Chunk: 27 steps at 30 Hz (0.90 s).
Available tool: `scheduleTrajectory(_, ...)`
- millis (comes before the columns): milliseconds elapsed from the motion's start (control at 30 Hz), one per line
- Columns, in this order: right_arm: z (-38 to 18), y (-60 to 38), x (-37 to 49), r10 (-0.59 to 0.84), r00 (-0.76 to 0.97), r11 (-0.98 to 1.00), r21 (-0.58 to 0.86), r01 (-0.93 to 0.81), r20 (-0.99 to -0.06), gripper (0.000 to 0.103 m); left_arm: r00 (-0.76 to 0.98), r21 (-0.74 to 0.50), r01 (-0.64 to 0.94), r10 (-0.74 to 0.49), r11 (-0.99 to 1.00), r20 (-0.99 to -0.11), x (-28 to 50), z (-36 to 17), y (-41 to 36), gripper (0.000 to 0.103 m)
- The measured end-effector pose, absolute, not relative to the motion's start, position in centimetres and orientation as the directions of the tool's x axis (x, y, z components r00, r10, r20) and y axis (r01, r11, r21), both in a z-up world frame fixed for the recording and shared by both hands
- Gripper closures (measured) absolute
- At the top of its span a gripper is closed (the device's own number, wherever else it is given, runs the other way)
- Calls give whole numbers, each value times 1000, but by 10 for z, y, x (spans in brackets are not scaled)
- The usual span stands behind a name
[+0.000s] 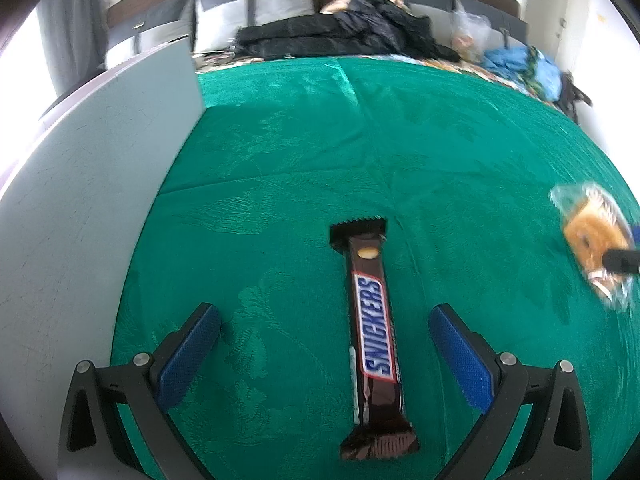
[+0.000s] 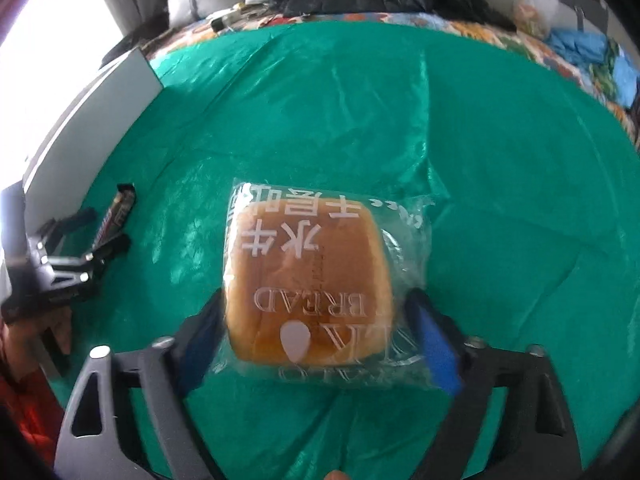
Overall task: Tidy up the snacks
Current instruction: 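Grasp the Snickers bar with the left tool while the right tool holds the bread bun, then carry both snacks over the white box and open both tools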
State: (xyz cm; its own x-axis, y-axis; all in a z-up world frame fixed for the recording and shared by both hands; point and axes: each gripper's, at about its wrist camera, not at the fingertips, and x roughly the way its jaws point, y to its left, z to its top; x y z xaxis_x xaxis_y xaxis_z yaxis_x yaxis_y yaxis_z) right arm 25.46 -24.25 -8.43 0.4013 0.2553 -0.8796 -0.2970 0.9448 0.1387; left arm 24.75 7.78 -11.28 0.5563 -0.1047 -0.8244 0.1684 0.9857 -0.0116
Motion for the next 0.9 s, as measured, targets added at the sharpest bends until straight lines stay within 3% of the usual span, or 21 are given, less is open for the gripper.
scheduleTrajectory(167,-69,-247,237,267,415,946,155,-284,-869,30,466,-44,246,-157,968,-871,237,-109,81,1)
scheduleTrajectory(267,-66,-250,226,293,436,948,200,-247,-851,30,454,-54,257,-170,965,-875,231,-105,78,10)
scheduleTrajectory(300,-65,-253,224,313,444,945,230,-232,-840,30,458,-30,263,-152,964,-876,230,-104,74,21)
scheduleTrajectory(367,-61,-258,220,359,467,933,302,-194,-808,30,475,-12,276,-147,961,-868,228,-99,67,60)
scheduleTrajectory(400,-59,-261,216,385,480,923,344,-174,-789,30,478,-9,275,-145,961,-866,229,-96,65,86)
scheduleTrajectory(667,-50,-270,183,458,508,880,455,-140,-729,30,459,-231,207,-303,951,-835,204,-76,76,87)
scheduleTrajectory(767,-46,-267,178,467,504,876,457,-153,-726,30,480,-328,181,-375,927,-793,182,-49,93,87)
scheduleTrajectory(900,-18,-237,177,533,505,841,492,-227,-678,30,554,-371,140,-383,918,-739,158,-3,141,87)
